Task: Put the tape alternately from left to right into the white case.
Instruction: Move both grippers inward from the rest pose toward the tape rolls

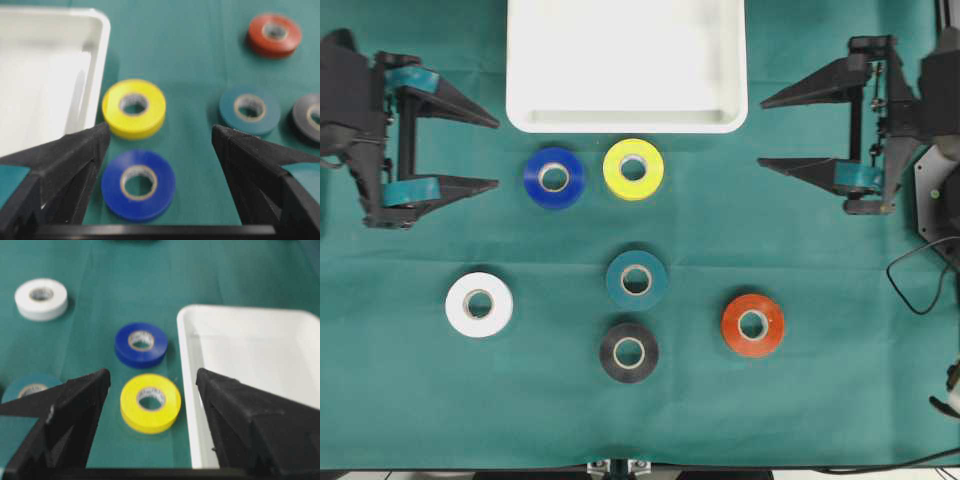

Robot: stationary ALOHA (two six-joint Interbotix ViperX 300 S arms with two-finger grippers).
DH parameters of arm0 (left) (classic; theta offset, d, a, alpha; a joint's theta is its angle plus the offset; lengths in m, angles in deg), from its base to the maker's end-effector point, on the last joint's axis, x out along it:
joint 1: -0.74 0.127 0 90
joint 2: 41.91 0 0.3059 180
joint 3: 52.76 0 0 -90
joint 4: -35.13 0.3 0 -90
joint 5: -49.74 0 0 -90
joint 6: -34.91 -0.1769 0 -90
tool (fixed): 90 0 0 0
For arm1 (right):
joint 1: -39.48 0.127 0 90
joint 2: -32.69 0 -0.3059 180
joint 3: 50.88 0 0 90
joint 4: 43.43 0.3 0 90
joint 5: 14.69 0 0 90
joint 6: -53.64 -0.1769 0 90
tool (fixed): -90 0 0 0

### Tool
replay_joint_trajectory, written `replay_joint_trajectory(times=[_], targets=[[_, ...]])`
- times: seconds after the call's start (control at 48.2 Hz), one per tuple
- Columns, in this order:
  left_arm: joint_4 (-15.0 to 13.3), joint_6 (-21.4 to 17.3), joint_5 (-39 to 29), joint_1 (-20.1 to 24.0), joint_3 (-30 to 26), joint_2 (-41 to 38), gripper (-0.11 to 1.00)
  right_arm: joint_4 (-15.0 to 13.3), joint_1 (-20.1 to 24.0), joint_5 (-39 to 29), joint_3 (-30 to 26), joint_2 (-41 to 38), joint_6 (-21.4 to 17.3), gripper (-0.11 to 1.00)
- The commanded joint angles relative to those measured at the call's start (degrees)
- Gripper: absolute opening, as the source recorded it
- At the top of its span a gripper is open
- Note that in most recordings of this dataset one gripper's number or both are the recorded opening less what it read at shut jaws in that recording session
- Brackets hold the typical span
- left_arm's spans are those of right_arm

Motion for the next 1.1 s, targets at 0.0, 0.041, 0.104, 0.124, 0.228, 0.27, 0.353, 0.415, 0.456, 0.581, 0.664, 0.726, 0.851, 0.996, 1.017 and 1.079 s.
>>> replay_joint_trajectory(times=[0.0, 0.041, 0.104, 0.124, 0.228, 0.27, 0.353, 0.415, 0.456, 0.581, 0.664, 0.726, 0.851, 0.996, 1.017, 1.079], targets=[[-0.18, 0.09, -2.2, 0.18, -3.16, -2.37, 0.64, 0.0, -0.09, -0.09, -1.85, -1.49, -0.18, 0.82], [-0.18, 0.09, -3.16, 0.18, -3.87, -3.52, 0.64, 0.0, -0.09, -0.18, -2.02, -2.2, -0.44, 0.82], [-0.18, 0.09, -4.22, 0.18, -5.01, -5.27, 0.64, -0.09, -0.09, -0.18, -2.29, -3.43, -1.05, 0.82], [-0.18, 0.09, -4.39, 0.18, -5.36, -5.8, 0.64, 0.0, -0.18, -0.18, -2.37, -3.78, -1.23, 0.82], [-0.18, 0.0, -4.83, 0.09, -6.5, -7.91, 0.63, 0.0, -0.09, -0.18, -2.81, -5.8, -1.93, 0.82], [-0.18, 0.0, -4.83, 0.18, -6.86, -8.79, 0.63, 0.0, -0.09, -0.18, -2.9, -6.68, -1.93, 0.82], [-0.09, 0.0, -4.92, 0.26, -7.47, -10.37, 0.63, 0.0, -0.09, -0.26, -3.43, -8.17, -1.93, 0.82], [-0.18, 0.0, -4.92, 0.53, -7.82, -11.6, 0.63, 0.0, -0.09, -0.53, -4.04, -9.32, -1.93, 0.82], [-0.18, 0.0, -4.92, 0.62, -8.0, -12.22, 0.63, 0.0, -0.09, -0.88, -4.48, -10.2, -1.93, 0.82], [-0.18, -0.09, -4.92, 0.88, -8.35, -13.54, 0.63, 0.0, -0.09, -1.76, -5.8, -12.74, -2.02, 0.82], [-0.18, -0.18, -4.92, 0.97, -8.44, -14.06, 0.63, -0.09, -0.09, -1.76, -6.42, -14.24, -1.93, 0.82], [-0.18, -0.18, -4.92, 0.97, -8.44, -14.24, 0.63, -0.09, -0.09, -1.76, -6.77, -15.29, -1.93, 0.82], [-0.18, -0.18, -4.92, 0.88, -8.35, -14.24, 0.63, -0.09, -0.09, -1.85, -7.12, -16.61, -1.93, 0.82], [-0.09, -0.18, -4.92, 0.97, -8.44, -14.24, 0.63, 0.0, -0.18, -1.85, -7.12, -16.79, -1.93, 0.82], [-0.18, -0.18, -4.92, 0.97, -8.53, -14.24, 0.63, 0.0, -0.09, -1.85, -7.12, -16.88, -1.93, 0.82], [-0.09, -0.18, -4.92, 0.88, -8.44, -14.24, 0.63, -0.09, -0.09, -1.85, -7.12, -16.88, -1.93, 0.82]])
